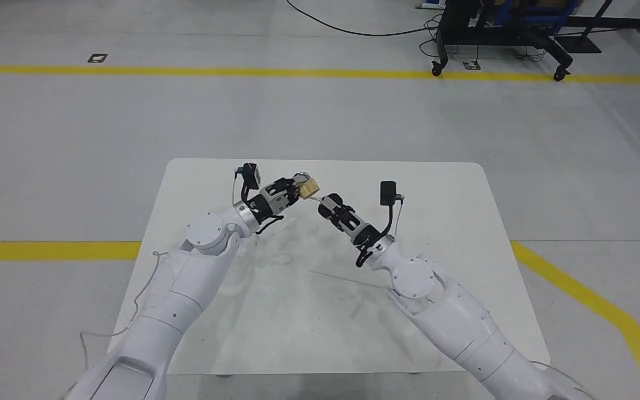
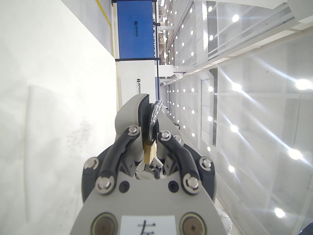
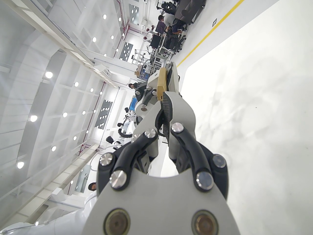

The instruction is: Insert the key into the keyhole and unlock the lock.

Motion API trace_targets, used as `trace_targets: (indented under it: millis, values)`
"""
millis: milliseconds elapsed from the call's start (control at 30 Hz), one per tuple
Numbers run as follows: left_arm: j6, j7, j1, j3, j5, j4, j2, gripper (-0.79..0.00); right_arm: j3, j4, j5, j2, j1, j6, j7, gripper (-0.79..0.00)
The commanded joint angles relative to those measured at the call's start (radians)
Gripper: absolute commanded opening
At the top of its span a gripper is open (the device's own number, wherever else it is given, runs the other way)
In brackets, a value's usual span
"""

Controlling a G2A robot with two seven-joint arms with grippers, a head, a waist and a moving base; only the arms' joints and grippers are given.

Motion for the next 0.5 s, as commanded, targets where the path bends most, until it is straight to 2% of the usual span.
trace_targets:
  millis: [0, 467]
  values:
    - [0.001, 0.001, 0.002, -0.002, 0.001, -0.002, -0.001, -0.785, 0.006, -0.004, -0.002, -0.002, -0.007, 0.000, -0.001, -0.785]
    - [0.009, -0.002, 0.010, -0.017, 0.013, -0.008, -0.007, -0.785, 0.019, 0.017, -0.026, -0.026, -0.007, 0.007, -0.008, -0.785]
